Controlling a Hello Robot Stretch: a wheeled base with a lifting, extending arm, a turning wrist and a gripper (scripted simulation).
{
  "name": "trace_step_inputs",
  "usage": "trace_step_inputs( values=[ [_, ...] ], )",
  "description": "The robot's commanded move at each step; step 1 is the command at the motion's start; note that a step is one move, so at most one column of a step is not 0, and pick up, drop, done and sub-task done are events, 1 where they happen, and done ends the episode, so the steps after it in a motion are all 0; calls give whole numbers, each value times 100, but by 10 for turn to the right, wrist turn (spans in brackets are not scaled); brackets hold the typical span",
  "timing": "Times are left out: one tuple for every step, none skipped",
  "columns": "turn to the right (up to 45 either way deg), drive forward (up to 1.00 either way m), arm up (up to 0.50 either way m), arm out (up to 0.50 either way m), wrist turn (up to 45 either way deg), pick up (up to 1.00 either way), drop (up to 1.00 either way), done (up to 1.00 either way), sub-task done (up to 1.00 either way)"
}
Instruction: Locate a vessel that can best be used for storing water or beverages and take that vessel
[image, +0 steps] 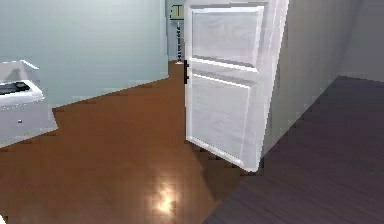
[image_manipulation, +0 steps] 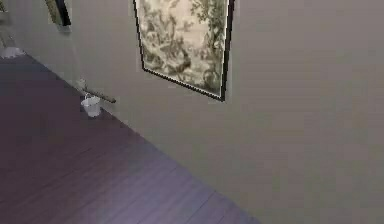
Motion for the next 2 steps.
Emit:
trace_step_inputs(
  values=[
    [0, 70, 0, 0, 0, 0, 0, 0, 0],
    [-450, 0, 0, 0, 0, 0, 0, 0, 0]
  ],
)
